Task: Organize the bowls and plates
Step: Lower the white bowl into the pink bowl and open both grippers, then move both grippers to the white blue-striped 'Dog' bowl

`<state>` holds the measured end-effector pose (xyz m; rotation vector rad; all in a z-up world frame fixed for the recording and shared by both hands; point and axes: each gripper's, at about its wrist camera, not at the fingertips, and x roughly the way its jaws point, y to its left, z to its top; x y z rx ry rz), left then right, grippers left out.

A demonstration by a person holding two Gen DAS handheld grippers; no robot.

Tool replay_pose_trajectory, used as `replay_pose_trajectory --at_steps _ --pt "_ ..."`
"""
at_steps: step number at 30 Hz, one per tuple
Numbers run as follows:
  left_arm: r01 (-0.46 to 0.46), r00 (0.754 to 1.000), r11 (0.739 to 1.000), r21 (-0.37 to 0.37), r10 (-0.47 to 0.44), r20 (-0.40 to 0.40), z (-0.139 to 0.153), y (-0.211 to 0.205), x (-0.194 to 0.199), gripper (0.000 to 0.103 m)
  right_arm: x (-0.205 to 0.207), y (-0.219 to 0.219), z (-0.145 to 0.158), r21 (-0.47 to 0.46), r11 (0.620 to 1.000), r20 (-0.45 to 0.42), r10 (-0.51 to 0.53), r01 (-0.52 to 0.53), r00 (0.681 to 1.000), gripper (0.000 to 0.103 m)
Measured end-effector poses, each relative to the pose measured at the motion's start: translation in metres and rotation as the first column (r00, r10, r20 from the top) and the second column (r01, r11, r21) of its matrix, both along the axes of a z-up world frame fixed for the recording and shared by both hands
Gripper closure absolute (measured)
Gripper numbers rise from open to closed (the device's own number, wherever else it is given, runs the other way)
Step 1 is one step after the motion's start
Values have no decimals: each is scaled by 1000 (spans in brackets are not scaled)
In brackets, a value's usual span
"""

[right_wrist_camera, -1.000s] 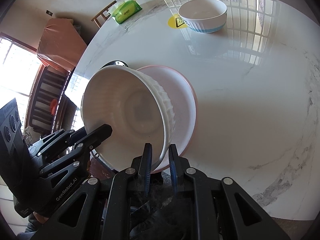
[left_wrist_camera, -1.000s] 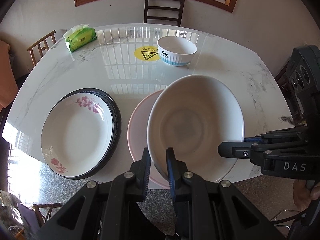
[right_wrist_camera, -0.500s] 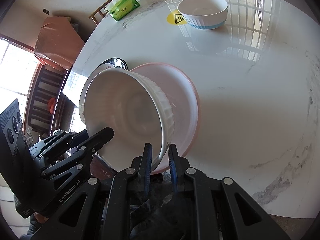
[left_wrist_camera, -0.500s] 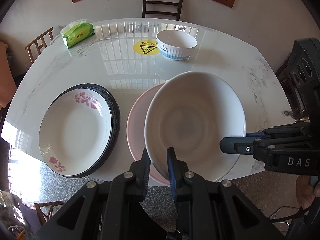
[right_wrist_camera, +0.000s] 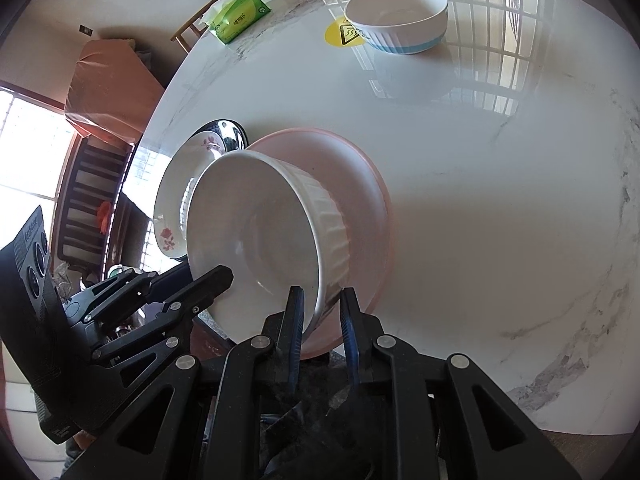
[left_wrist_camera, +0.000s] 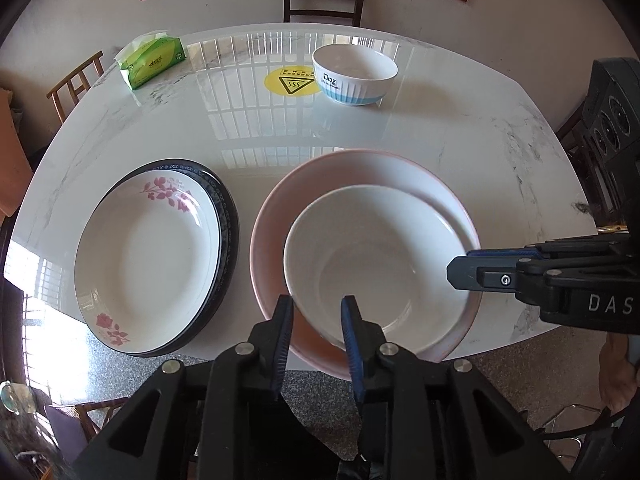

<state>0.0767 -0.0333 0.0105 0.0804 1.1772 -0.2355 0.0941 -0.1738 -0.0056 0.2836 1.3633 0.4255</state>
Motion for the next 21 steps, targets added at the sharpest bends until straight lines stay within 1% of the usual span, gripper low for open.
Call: replay_pose_trajectory --at_steps 3,6,9,11,13,15,17,19,21 --pt "-2 999 1000 27 1 41 6 0 -1 73 1 -3 1 7 1000 4 -10 10 1000 84" --pt "-7 998 1000 6 7 67 13 5 -2 72 -1 -6 6 16 1000 31 -21 20 999 84" --pt "-20 995 1000 3 20 93 17 9 -2 70 -3 -10 15 18 999 86 -30 28 996 83" --pt "-23 995 1000 -6 23 97 18 11 0 69 -5 -12 21 7 1000 130 -29 28 991 80" --pt "-25 995 1000 -16 27 98 17 13 1 69 -6 -18 25 8 999 165 -47 47 985 73" --pt "-28 995 999 -18 30 92 16 12 3 68 -8 -23 27 -5 998 203 -55 57 978 70" --pt "-21 997 999 -34 24 80 15 12 6 68 -8 -30 27 -1 997 227 -78 80 971 68" --pt "-25 997 999 -31 27 71 13 11 9 68 -6 -37 25 5 995 243 -97 99 965 68" --pt "-23 998 999 -32 25 63 11 9 12 68 -4 -44 23 -8 993 261 -113 119 959 68"
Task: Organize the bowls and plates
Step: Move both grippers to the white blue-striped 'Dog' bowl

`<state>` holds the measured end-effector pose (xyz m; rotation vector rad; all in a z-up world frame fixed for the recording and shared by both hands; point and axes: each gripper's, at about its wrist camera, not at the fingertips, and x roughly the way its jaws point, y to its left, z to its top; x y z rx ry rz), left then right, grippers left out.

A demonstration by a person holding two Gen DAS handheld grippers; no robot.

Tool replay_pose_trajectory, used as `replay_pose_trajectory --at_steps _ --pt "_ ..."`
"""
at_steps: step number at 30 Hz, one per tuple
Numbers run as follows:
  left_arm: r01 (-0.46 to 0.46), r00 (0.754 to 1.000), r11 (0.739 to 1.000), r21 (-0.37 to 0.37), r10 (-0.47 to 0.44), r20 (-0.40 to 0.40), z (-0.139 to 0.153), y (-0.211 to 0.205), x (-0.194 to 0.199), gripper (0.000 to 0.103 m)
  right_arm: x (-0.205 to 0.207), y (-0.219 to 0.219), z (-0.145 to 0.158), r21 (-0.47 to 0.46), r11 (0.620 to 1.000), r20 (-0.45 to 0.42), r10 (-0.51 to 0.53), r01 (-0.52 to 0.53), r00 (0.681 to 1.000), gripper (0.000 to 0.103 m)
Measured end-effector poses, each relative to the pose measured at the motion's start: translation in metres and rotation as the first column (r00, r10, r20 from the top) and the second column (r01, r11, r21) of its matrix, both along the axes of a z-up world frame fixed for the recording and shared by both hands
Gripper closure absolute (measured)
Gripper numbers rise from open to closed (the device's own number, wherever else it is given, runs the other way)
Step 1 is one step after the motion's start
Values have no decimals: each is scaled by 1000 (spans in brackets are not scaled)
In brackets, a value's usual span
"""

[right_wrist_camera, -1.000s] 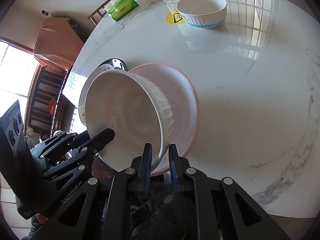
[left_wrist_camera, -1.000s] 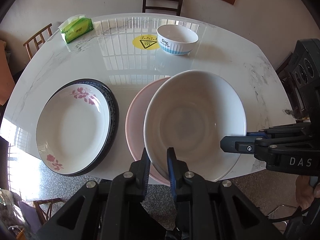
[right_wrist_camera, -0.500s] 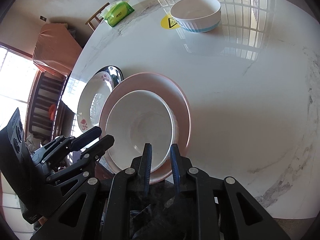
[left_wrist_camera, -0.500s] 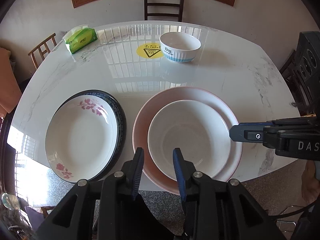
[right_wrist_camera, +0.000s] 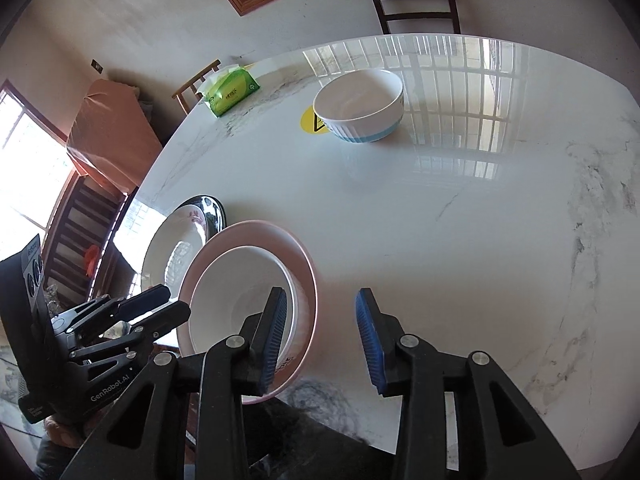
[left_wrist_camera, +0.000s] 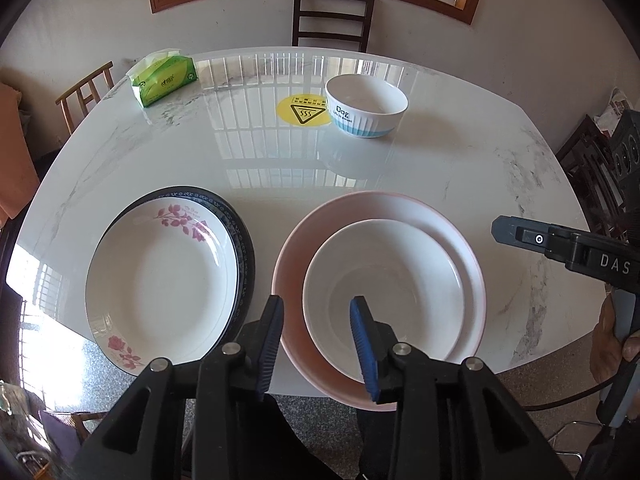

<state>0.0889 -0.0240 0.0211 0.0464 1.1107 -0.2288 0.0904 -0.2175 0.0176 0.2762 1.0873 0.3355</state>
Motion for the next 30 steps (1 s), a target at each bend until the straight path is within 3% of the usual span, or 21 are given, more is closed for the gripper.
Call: replay_pose_trajectory --at_steps 12,19,24,30 --pt "-16 1000 1000 -6 16 -13 1 -7 28 68 17 -35 -19 46 997 7 -59 59 998 66" --pt "-23 999 998 53 20 49 11 -20 52 68 27 -50 -26 59 995 9 -87 86 996 54" --pt "-21 993 994 109 8 114 15 -33 73 68 38 -60 -30 64 992 7 -105 104 994 54" --pt "-10 993 990 138 -7 119 13 -44 107 68 61 -70 -34 63 991 -8 -120 121 993 53"
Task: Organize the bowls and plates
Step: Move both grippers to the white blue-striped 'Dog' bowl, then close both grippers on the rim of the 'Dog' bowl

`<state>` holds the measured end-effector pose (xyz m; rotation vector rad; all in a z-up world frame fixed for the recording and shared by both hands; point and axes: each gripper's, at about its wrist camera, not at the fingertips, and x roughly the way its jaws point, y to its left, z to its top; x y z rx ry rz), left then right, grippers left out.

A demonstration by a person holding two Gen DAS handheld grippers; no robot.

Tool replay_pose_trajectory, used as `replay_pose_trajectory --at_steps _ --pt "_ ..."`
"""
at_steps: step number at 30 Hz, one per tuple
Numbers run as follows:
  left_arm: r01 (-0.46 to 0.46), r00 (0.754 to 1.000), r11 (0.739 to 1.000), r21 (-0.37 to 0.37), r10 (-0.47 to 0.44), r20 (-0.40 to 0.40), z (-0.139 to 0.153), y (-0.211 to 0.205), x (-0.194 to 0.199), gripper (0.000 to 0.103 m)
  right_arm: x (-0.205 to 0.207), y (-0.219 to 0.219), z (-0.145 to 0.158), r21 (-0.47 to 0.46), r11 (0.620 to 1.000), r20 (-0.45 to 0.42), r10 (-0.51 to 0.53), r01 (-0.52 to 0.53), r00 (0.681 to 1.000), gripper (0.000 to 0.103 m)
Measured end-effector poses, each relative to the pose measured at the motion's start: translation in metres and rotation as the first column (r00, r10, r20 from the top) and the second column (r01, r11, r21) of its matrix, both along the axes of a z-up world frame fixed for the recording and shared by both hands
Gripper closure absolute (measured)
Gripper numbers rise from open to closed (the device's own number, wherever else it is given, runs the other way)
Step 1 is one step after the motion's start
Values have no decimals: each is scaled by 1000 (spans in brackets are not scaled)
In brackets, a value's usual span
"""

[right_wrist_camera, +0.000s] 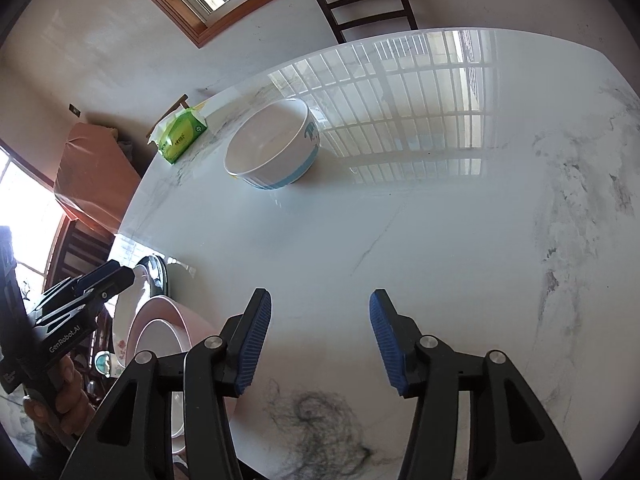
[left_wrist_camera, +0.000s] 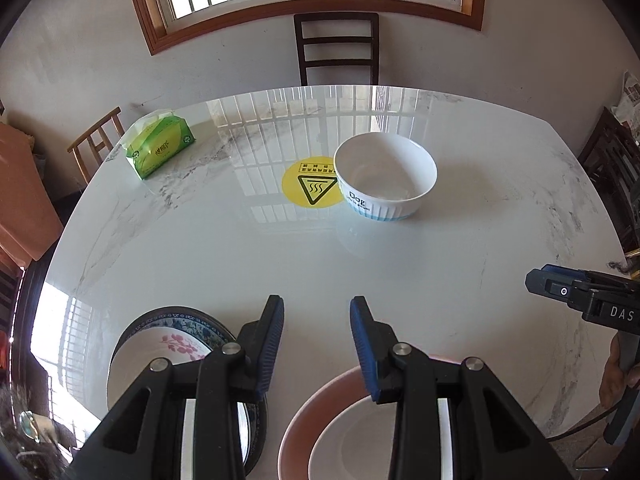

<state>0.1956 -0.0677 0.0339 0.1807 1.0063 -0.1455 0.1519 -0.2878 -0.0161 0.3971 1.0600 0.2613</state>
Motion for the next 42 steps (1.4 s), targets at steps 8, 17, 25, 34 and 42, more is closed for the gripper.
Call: replay_pose_trajectory --at_steps 8,17,25,34,42 --pt "1 998 1000 16 0 -62 -12 -12 47 68 35 -4 -1 -14 1000 -12 5 -5 1000 49" --pt "-31 988 996 -84 18 -154 -15 -17 106 68 84 3 5 -50 998 -22 26 -27 999 49" --pt "-96 975 984 -150 62 -214 -24 -12 150 68 130 9 14 -12 1000 -30 22 -22 999 49" --pt "-105 960 983 -154 59 -275 -48 -19 172 68 160 18 10 -37 999 -54 20 -22 998 49" --pt "-111 955 983 -148 64 -288 -60 -23 182 68 179 25 -3 -42 999 -94 31 -35 995 49"
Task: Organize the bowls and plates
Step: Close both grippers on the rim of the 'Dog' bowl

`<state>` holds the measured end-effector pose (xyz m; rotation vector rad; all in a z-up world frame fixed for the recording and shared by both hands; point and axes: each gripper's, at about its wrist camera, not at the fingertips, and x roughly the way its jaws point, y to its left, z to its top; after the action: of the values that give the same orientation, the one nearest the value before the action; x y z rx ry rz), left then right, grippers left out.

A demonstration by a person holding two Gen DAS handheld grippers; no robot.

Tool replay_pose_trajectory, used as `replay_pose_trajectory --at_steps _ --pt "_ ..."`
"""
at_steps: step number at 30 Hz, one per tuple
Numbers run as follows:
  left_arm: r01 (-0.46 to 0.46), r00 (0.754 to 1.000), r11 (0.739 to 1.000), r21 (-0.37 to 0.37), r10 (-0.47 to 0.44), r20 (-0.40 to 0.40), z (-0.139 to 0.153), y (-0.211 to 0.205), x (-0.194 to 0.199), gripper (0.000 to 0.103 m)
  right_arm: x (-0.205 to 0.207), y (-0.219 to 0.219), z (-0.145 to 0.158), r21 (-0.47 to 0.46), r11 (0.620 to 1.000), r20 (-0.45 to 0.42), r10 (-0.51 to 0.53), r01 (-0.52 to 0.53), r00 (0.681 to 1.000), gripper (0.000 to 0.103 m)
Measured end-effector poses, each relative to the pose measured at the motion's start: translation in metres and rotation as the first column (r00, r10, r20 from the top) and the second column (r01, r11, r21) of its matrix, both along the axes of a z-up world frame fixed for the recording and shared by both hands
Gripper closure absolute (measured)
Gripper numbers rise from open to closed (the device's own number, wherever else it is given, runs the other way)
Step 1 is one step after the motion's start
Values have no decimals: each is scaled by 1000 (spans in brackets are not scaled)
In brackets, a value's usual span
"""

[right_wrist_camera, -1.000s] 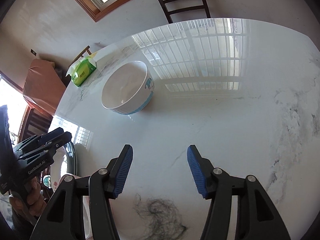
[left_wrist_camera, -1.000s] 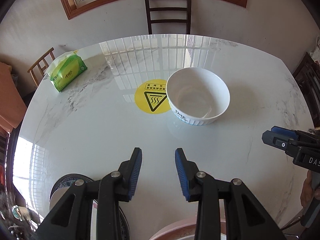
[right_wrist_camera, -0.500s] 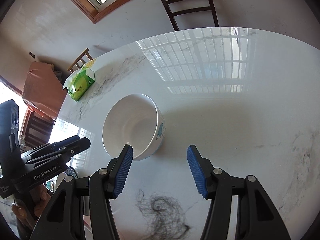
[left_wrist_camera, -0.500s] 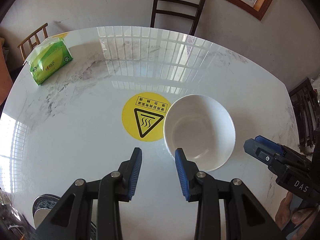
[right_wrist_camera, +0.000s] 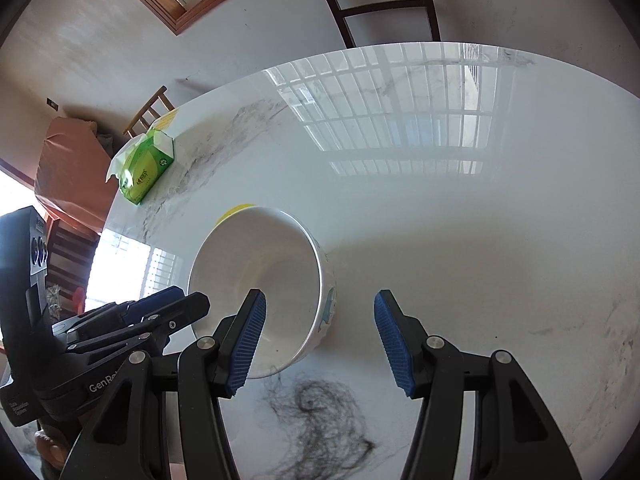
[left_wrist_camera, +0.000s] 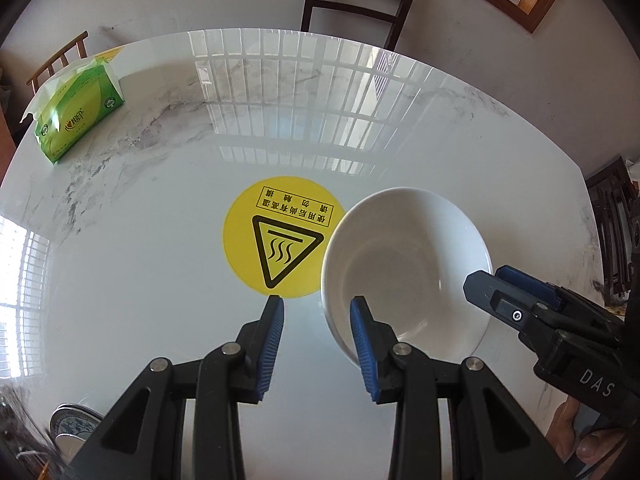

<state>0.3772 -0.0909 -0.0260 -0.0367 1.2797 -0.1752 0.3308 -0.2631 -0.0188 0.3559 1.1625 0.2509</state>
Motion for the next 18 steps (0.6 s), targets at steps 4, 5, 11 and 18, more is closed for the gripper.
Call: replay_pose_trajectory --at_steps 4,5,11,18 --pt "-18 1000 1000 1 18 5 -7 -2 3 68 6 1 -9 -1 1000 -25 1 -1 1000 52" --pt "-17 1000 999 -28 17 -7 -10 -3 4 68 8 1 -12 -1 1000 -38 1 -1 999 54" --pt "-18 997 1000 -25 16 -72 -24 -9 -1 90 17 4 -31 35 999 -88 15 -12 996 89" --pt "-4 1000 1000 -13 4 -18 10 -7 -40 90 -4 -5 -25 106 994 -97 21 -10 995 88"
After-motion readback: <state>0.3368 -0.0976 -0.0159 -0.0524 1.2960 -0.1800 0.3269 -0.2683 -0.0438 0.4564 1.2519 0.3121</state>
